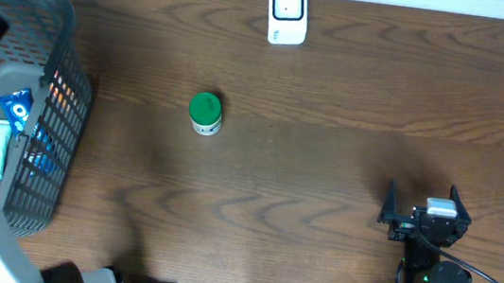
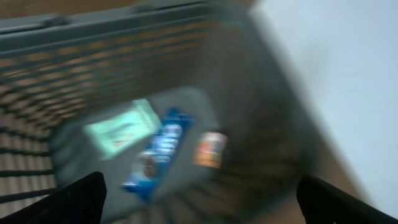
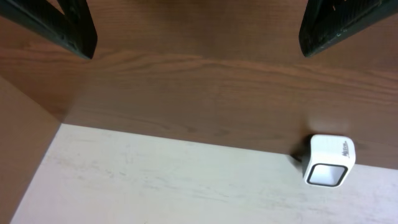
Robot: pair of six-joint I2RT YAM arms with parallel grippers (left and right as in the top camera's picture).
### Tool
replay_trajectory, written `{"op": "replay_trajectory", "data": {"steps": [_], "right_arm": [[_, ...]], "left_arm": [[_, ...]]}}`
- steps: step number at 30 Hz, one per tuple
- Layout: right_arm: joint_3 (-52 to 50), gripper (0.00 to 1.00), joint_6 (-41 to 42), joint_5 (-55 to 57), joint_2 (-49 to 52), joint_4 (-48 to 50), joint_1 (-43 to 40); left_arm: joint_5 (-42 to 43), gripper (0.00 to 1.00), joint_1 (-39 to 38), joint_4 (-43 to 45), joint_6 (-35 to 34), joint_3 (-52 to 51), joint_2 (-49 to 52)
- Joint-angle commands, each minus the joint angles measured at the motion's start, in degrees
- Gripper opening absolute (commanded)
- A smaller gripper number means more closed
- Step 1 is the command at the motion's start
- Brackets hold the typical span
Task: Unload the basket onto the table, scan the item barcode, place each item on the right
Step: 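Return the left gripper into the basket toward the blue snack pack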
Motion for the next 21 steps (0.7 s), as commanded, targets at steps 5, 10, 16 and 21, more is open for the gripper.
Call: {"op": "replay_trajectory", "data": {"steps": [5, 10, 16, 21], "right_arm": [[-0.1, 0.99, 0.6, 0.1, -0.3, -0.3, -0.3], [-0.1, 0.99, 0.6, 0.1, -0.3, -0.3, -0.3], [-0.1, 0.99, 0.6, 0.1, -0.3, -0.3, -0.3], [-0.1, 0.99, 0.6, 0.1, -0.3, -0.3, -0.3]], "left_arm": [[2.6, 0.98, 11.8, 4.3, 7.8, -15.8, 11.1], [4.0, 0.98, 11.5, 10.8, 11.7, -25.4, 16.3], [5.0, 0.98, 10.8, 19.4, 14.2, -33.0, 20.7], [7.3, 0.98, 10.8, 22.4, 16.9, -33.9, 25.7]]}}
